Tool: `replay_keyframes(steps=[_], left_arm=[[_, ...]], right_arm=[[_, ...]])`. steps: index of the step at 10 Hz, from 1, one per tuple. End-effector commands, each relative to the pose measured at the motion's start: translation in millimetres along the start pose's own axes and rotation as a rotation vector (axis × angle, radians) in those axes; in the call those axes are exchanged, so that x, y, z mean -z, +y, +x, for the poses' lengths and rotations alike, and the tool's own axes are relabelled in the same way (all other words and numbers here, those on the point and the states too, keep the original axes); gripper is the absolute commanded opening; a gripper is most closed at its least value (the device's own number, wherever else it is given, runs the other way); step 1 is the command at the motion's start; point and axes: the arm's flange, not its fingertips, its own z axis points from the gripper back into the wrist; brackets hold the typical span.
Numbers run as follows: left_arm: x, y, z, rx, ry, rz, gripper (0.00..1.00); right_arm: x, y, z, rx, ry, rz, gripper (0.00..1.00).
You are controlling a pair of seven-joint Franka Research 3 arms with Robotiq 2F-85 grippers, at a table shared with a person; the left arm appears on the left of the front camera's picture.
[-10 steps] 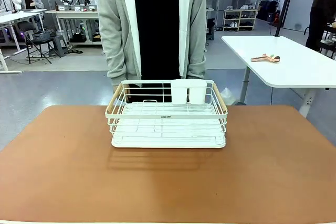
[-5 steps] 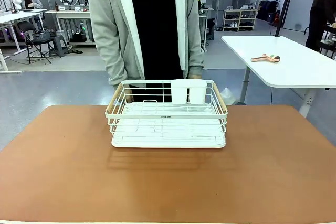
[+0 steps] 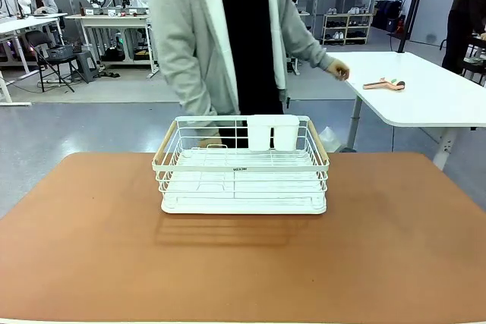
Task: Clean the table.
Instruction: Pick up the Lint Roller when the human hands it over.
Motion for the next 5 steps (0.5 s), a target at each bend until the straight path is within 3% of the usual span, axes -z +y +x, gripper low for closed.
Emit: replay_keyframes(steps=[1,5], left_arm=[[-3.3,1.2,2.8,0.023,-0.010,-0.027,1.00],[-3.3,1.2,2.8,0.023,-0.010,-0.027,1.00]], right_arm=[[0.3,3.8,0.4,0.006,-0.008,0.017,1.00],[0.3,3.8,0.4,0.006,-0.008,0.017,1.00]])
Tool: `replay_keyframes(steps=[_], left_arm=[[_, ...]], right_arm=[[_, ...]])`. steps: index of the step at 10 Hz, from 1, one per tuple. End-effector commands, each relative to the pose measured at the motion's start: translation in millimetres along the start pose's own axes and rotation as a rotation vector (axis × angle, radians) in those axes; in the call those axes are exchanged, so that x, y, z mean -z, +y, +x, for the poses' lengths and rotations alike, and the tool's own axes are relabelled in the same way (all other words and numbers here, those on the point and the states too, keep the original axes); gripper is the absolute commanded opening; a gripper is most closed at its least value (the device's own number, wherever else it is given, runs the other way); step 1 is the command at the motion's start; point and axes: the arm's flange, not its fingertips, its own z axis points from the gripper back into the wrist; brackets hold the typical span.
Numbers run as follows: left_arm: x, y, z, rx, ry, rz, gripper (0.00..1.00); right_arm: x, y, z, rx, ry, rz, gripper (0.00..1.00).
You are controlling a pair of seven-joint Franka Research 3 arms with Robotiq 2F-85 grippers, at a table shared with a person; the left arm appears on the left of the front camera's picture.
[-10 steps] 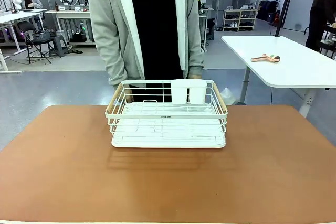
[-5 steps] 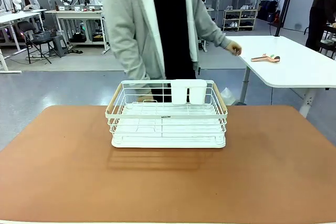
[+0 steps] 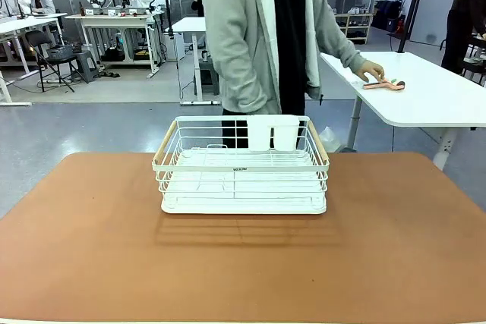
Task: Clean the table.
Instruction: Pick up the Lint Roller when the human hands it over.
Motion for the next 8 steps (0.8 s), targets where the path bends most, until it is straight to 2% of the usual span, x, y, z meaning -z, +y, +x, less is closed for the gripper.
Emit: replay_keyframes(steps=[1,8], left_arm=[[-2.4,1.1,3.1,0.023,-0.009,-0.027,1.00],[-2.4,1.1,3.1,0.023,-0.009,-0.027,1.00]], right_arm=[[0.5,3.7,0.2,0.005,-0.005,0.015,1.00],[0.5,3.7,0.2,0.005,-0.005,0.015,1.00]])
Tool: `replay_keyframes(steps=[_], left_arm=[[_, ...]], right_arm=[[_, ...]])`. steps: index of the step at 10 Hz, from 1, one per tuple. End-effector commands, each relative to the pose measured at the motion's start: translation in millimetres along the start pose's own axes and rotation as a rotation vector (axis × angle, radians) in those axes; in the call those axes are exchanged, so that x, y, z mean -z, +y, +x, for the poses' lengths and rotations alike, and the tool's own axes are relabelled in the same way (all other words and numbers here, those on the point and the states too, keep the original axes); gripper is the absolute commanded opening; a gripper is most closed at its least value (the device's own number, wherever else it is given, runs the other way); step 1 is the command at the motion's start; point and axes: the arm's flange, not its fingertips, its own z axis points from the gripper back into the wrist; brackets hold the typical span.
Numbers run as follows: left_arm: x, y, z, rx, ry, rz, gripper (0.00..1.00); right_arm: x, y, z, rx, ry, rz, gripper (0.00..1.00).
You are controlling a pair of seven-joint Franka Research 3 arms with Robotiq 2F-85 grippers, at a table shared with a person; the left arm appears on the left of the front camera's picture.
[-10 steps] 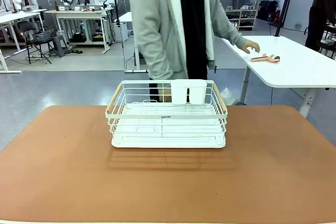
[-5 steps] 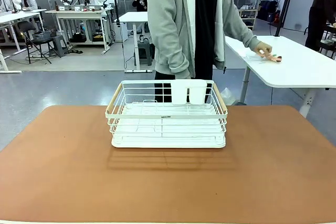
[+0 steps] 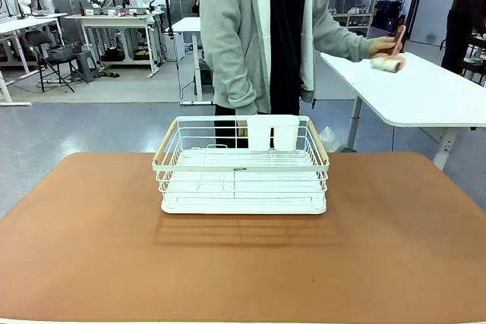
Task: Clean the table.
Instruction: Pick up the Lint Roller when the human hands it over.
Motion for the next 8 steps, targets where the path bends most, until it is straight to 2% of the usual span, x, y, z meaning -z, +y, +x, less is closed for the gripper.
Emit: replay_keyframes(steps=[1,8], left_arm=[[-2.6,1.4,3.2,0.023,-0.010,-0.027,1.00],[-2.6,1.4,3.2,0.023,-0.010,-0.027,1.00]], right_arm=[[0.6,3.7,0.1,0.005,-0.004,0.014,1.00],[0.6,3.7,0.1,0.005,-0.004,0.014,1.00]])
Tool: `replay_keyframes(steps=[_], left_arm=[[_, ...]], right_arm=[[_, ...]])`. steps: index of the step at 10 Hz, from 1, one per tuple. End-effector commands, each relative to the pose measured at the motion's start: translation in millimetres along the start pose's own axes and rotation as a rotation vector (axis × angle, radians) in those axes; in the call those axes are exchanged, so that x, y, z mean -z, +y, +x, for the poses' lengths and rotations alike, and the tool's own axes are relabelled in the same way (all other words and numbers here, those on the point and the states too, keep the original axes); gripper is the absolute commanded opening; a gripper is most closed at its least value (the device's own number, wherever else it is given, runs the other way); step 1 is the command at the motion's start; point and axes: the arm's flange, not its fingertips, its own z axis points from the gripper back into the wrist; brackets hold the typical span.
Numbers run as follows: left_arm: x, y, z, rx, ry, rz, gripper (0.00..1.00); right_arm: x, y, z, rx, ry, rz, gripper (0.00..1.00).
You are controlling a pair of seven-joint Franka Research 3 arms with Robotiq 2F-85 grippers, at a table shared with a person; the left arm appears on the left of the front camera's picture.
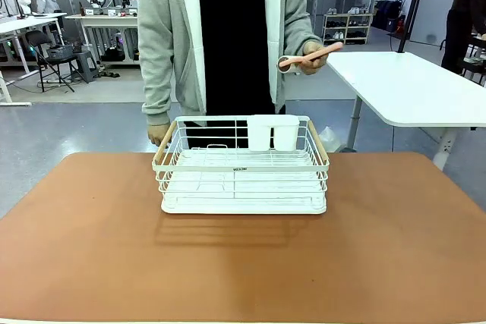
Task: Clean the table.
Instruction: Pick up the Lint Roller when the human hands it over.
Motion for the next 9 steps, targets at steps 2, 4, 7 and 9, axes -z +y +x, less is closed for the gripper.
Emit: replay_keyframes(steps=[2,4,7,9], left_arm=[[-2.5,1.5,3.3,0.023,-0.010,-0.027,1.00],[-2.5,1.5,3.3,0.023,-0.010,-0.027,1.00],[-2.5,1.5,3.3,0.023,-0.010,-0.027,1.00],[-2.5,1.5,3.3,0.023,-0.010,-0.027,1.00]], right_arm=[[0.5,3.6,0.0,0.005,-0.004,0.014,1.00],[0.5,3.6,0.0,0.005,-0.004,0.014,1.00],[0.5,3.6,0.0,0.005,-0.004,0.014,1.00],[0.5,3.6,0.0,0.005,-0.004,0.014,1.00]])
